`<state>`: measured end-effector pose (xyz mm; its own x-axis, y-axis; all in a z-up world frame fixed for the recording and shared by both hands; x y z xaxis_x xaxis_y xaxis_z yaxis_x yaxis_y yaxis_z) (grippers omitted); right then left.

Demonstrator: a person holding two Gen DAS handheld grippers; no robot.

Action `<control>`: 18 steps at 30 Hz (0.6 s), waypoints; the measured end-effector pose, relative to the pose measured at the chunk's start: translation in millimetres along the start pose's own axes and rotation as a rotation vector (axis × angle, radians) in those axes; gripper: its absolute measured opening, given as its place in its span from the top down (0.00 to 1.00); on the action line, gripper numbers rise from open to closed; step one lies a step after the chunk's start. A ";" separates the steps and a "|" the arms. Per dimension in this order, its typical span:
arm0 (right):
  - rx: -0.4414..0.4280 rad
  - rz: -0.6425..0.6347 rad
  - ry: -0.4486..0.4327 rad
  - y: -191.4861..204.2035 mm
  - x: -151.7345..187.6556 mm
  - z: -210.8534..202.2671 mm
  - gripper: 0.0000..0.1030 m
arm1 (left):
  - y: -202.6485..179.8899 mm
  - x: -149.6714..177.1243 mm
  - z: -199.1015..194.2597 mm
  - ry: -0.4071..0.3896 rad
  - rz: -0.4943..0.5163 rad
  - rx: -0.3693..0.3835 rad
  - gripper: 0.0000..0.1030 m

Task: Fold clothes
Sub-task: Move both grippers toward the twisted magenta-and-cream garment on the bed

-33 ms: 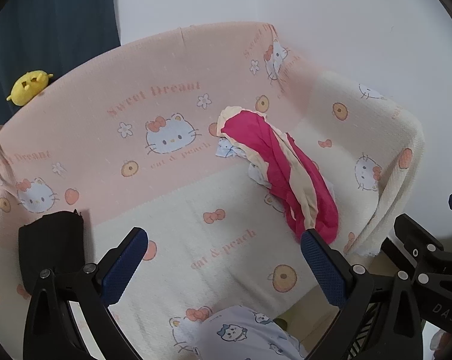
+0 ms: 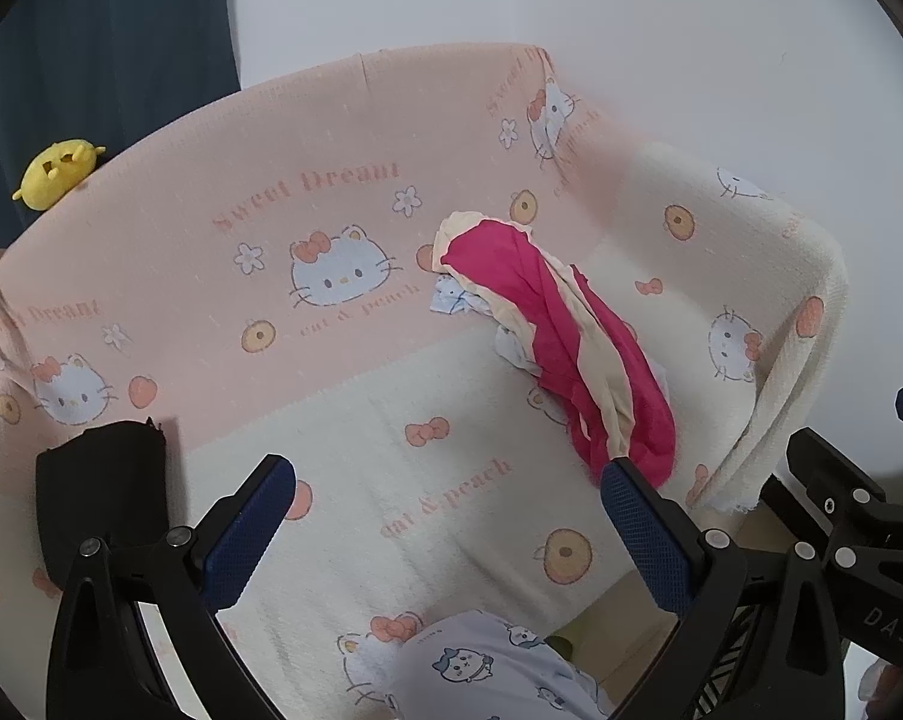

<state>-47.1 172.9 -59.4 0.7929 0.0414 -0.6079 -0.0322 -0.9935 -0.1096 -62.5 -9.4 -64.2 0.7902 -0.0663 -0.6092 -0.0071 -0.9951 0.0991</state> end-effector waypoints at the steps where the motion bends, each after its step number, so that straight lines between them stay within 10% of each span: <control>1: -0.001 0.000 0.003 -0.3 -0.9 0.2 0.03 | 0.5 0.0 0.4 0.008 0.002 0.000 0.00; 18: -0.026 0.021 0.035 -10.1 6.1 31.6 0.03 | -24.0 -6.3 43.0 0.016 0.037 0.062 0.00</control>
<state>-61.2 186.5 -86.8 0.8133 0.0176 -0.5815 -0.0332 -0.9965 -0.0766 -93.6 11.7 -96.6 0.7984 -0.1026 -0.5934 -0.0743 -0.9946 0.0719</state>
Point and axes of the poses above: each gripper's, at about its wrist camera, not at the fingertips, and z roughly the way its jaws point, y to its left, x to its underside, the point moved 9 cm from there along z, roughly the way its jaws point, and after that the axes turned 5 degrees about y, right-handed, at the moved point
